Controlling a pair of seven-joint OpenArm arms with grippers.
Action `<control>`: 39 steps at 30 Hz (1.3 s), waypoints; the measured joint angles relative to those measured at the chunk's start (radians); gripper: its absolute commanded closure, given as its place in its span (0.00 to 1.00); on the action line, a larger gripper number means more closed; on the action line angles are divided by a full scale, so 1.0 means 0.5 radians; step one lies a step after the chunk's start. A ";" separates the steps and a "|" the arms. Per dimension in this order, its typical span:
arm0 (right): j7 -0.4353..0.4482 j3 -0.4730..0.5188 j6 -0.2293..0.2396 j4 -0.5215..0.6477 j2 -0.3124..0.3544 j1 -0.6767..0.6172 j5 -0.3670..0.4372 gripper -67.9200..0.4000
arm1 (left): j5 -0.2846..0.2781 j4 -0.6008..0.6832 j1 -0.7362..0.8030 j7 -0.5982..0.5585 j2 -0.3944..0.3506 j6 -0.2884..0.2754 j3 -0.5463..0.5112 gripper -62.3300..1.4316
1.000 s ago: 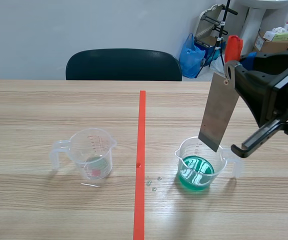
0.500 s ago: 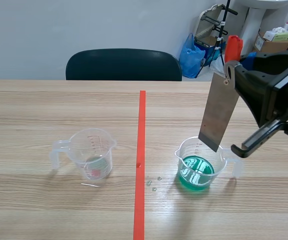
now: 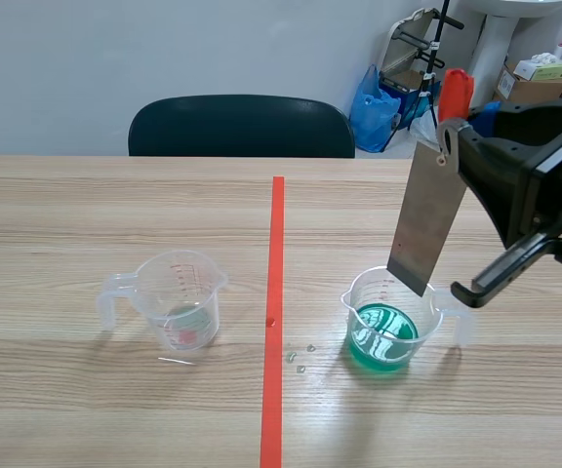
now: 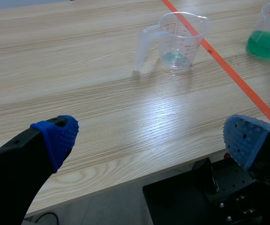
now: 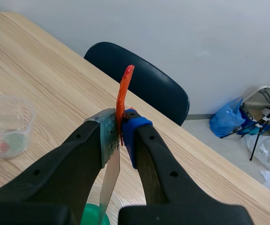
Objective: Do the redox reaction experiment
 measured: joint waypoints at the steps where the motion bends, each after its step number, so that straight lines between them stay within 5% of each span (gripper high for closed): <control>1: 0.000 0.000 0.000 0.000 0.000 0.000 0.000 0.97 | 0.000 0.000 0.000 0.000 0.000 0.000 0.000 0.00; 13: 0.066 -0.011 0.000 -0.029 0.000 0.029 0.000 0.97 | 0.000 0.000 0.000 0.001 0.000 0.000 0.000 0.00; 39: 0.430 -0.444 0.032 -0.784 -0.001 0.372 -0.001 0.97 | -0.001 0.000 0.000 0.008 0.000 0.000 0.000 0.00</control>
